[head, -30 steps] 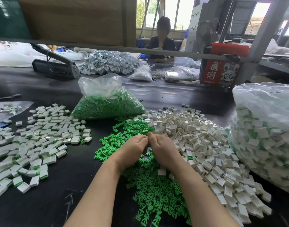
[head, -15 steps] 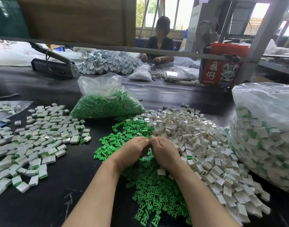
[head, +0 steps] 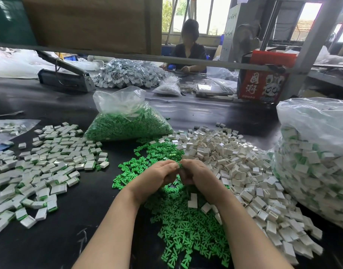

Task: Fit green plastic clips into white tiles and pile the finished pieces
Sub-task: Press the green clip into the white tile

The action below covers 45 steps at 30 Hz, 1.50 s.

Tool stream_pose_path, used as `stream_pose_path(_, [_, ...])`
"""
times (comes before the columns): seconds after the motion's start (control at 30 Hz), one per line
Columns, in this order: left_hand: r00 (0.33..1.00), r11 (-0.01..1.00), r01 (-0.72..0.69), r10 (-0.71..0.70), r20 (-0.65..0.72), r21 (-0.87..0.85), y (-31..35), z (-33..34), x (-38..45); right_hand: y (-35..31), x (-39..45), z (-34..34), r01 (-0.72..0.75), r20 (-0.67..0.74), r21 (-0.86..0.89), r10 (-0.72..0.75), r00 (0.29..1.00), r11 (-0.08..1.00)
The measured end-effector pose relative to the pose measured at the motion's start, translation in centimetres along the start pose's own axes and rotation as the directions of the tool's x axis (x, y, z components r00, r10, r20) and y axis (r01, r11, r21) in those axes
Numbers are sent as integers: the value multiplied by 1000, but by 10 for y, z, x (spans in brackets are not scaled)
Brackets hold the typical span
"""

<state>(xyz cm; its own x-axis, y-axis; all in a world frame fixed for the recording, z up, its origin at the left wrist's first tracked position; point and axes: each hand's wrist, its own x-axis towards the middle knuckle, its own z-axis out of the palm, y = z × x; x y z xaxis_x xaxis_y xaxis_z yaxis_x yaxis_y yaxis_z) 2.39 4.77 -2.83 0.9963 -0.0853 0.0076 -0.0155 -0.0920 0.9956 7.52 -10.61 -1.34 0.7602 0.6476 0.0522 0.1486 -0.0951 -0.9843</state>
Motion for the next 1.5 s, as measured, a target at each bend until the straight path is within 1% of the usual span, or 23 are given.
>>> stream_pose_path(0.1, [1000,998,-16,17,17,-56,-2,-3,0,-3,-3,-5,-1,77,27,-1,997,1000])
stream_pose_path(0.17, [1000,998,-17,18,25,-66,-2,-3,1,-3,-4,-8,-5,90,32,2,996,999])
stream_pose_path(0.33, [998,996,-50,53,43,-74,1,-1,0,-2,-3,-7,28,42,16,-29,999,999])
stream_pose_path(0.47, [998,998,-34,36,44,-44,2,-2,-1,0,-1,-3,25,8,-28,-25,1000,999])
stream_pose_path(0.63, [999,1000,-8,7,48,17,0,-4,0,1,-1,-6,-5,59,17,4,998,1000])
stream_pose_path(0.77, [996,1000,-9,8,85,20,2,-4,-1,0,-2,-9,-19,93,-22,21,995,1000])
stream_pose_path(0.9, [996,1000,-6,3,87,28,3,-4,-2,-2,-3,-9,-33,114,-18,35,993,999])
stream_pose_path(1.33, [993,999,-8,2,117,52,3,-6,-3,-3,-2,-8,-38,106,15,36,994,999])
stream_pose_path(1.43, [993,998,-11,3,118,63,2,-7,-1,-5,-3,-7,-35,91,-5,35,995,999])
stream_pose_path(1.5, [994,999,-3,-2,108,50,0,-7,0,-4,-3,-4,-23,57,-40,26,998,999])
